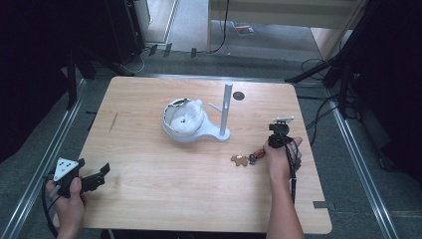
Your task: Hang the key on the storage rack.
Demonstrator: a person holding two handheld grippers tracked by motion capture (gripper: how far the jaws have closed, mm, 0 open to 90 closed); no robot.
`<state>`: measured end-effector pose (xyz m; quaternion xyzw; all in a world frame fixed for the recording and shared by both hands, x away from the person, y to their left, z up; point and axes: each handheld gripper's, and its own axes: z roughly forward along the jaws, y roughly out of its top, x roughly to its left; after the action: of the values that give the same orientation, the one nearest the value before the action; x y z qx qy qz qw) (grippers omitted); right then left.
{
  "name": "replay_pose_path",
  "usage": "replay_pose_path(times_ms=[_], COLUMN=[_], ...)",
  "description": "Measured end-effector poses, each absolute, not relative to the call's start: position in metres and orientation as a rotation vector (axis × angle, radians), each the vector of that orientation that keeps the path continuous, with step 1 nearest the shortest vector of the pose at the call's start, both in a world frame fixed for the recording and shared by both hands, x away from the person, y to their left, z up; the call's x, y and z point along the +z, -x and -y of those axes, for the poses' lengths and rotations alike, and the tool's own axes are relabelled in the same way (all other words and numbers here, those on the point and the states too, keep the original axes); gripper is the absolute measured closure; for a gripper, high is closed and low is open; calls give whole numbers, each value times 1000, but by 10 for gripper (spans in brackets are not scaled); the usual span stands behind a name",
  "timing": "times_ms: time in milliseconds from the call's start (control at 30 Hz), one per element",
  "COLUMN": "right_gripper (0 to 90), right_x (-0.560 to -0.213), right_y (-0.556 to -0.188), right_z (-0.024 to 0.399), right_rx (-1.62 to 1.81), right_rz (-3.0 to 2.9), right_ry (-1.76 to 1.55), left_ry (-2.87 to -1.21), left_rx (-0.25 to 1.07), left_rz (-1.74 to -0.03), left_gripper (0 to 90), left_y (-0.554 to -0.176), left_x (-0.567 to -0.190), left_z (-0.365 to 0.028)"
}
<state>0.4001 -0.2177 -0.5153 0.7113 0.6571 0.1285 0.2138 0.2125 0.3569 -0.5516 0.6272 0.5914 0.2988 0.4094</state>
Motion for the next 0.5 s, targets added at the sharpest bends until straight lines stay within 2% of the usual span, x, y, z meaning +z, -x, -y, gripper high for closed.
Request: replay_pose_path(times_ms=[300,500], right_gripper=[878,878], right_x=[-518,-498], right_y=[-387,-372], right_z=[223,221], right_rx=[512,613], right_rz=[-1794,-1731], right_ry=[-1916,-1800], left_ry=[-1586,-1592], left_rx=[755,758], left_rz=[-1490,-1489], left_gripper=[70,70], left_y=[-213,-213], left_x=[-552,-552], left_z=[-356,-356])
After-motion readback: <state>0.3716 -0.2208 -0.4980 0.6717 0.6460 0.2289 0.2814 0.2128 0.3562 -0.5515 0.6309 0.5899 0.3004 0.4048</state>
